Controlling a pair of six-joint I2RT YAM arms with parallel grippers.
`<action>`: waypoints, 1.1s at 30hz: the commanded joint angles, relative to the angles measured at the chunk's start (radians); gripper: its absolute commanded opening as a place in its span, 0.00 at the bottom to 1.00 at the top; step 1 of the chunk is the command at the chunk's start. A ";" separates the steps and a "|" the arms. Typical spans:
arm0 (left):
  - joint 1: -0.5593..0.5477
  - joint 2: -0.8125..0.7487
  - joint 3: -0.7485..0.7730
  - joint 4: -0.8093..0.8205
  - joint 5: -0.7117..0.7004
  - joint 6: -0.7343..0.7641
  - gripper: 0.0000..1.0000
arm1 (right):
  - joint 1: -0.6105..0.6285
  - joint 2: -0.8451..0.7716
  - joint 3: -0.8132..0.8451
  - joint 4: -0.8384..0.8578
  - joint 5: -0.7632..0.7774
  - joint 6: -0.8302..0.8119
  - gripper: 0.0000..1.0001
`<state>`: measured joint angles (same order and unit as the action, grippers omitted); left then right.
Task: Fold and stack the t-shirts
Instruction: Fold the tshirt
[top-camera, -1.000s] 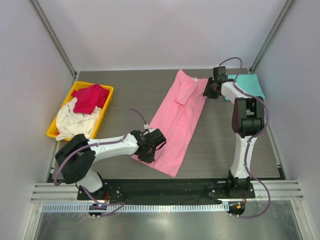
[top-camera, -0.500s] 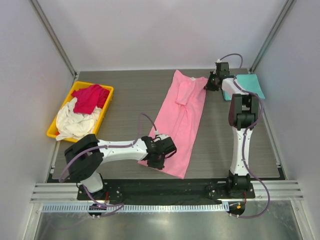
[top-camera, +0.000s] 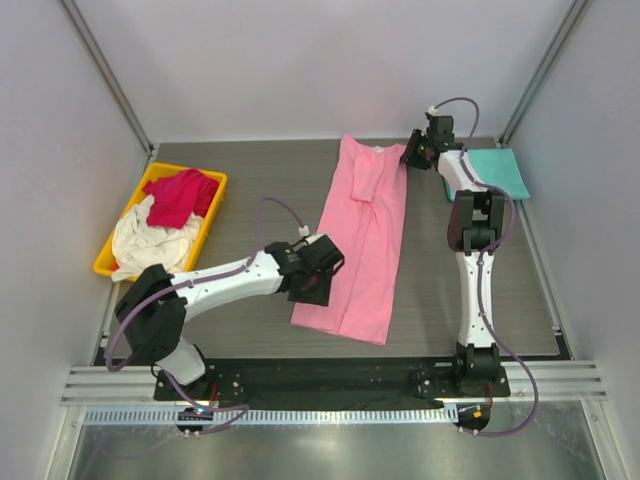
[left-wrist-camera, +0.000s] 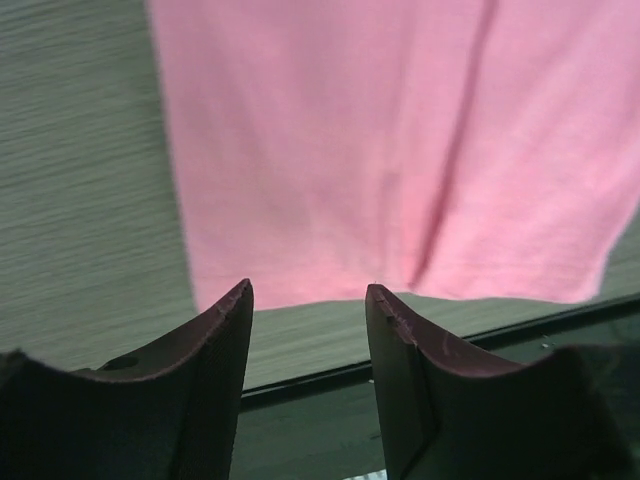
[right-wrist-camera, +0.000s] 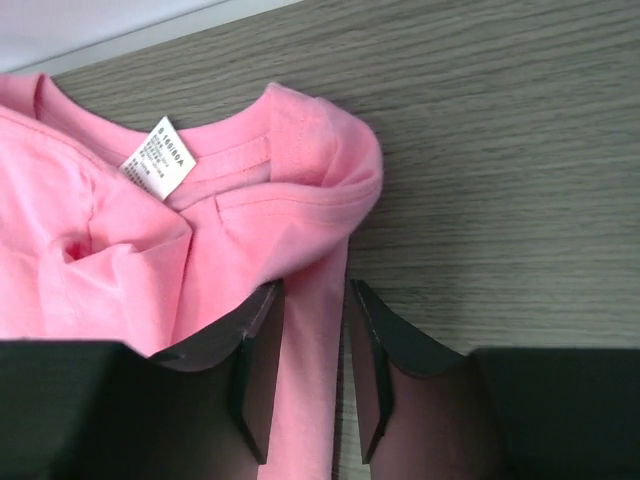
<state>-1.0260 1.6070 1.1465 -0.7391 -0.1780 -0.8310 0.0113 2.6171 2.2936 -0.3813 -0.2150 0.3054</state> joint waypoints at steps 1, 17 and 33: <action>0.095 -0.083 -0.080 -0.024 0.055 0.070 0.51 | 0.001 -0.040 0.021 -0.088 0.083 0.018 0.40; 0.291 -0.081 -0.275 0.227 0.319 0.128 0.54 | 0.194 -0.842 -0.974 -0.307 0.191 0.267 0.52; 0.015 -0.070 -0.373 0.271 0.184 -0.089 0.21 | 0.403 -1.388 -1.614 -0.303 0.100 0.515 0.55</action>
<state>-0.9573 1.5265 0.7967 -0.4656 0.0494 -0.8387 0.3782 1.2732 0.7319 -0.7097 -0.0784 0.7467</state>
